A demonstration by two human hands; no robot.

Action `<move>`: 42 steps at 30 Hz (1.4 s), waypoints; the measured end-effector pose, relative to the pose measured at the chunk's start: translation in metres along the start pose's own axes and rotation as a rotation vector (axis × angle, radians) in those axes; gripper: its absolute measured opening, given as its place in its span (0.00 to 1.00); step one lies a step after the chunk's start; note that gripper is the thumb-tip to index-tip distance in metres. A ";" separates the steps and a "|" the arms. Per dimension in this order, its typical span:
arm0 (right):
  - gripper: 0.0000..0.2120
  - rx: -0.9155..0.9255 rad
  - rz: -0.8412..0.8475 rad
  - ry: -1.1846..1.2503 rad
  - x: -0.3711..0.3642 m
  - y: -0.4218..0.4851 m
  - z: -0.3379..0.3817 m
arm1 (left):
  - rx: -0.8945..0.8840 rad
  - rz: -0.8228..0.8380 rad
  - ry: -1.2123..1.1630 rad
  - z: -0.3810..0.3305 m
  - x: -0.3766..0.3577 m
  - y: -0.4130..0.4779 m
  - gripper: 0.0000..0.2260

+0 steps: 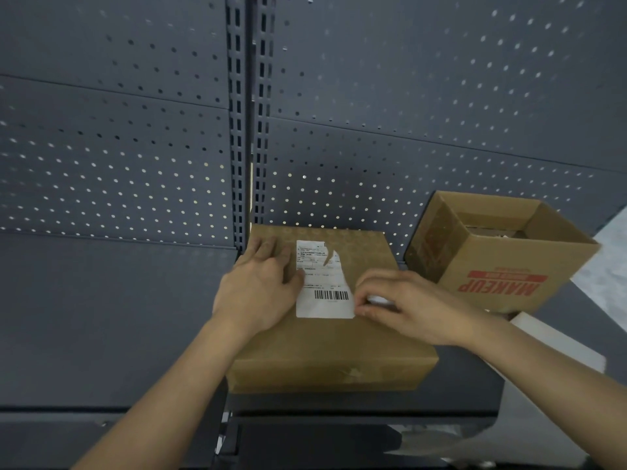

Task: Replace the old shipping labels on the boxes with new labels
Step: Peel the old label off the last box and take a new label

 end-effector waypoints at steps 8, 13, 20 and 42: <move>0.04 -0.106 -0.104 0.020 -0.003 0.004 -0.008 | -0.002 -0.007 0.003 0.000 0.000 0.000 0.24; 0.05 -0.180 -0.140 0.045 -0.001 0.005 -0.008 | -0.002 -0.019 0.006 -0.001 0.002 -0.001 0.24; 0.05 -0.285 -0.190 0.021 0.000 0.006 -0.008 | -0.001 -0.009 0.011 -0.001 0.001 -0.001 0.25; 0.04 -0.105 -0.110 -0.054 0.000 0.025 -0.010 | -0.030 -0.037 0.017 -0.001 0.001 0.002 0.23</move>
Point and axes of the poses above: each hand's wrist, its own y-axis towards the middle knuckle, its own x-axis out of the back of the hand, z = x × y, the point moved 8 cm from there along y, towards the middle knuckle, and after that the axes turned 5 degrees about y, right-handed, at the moved point
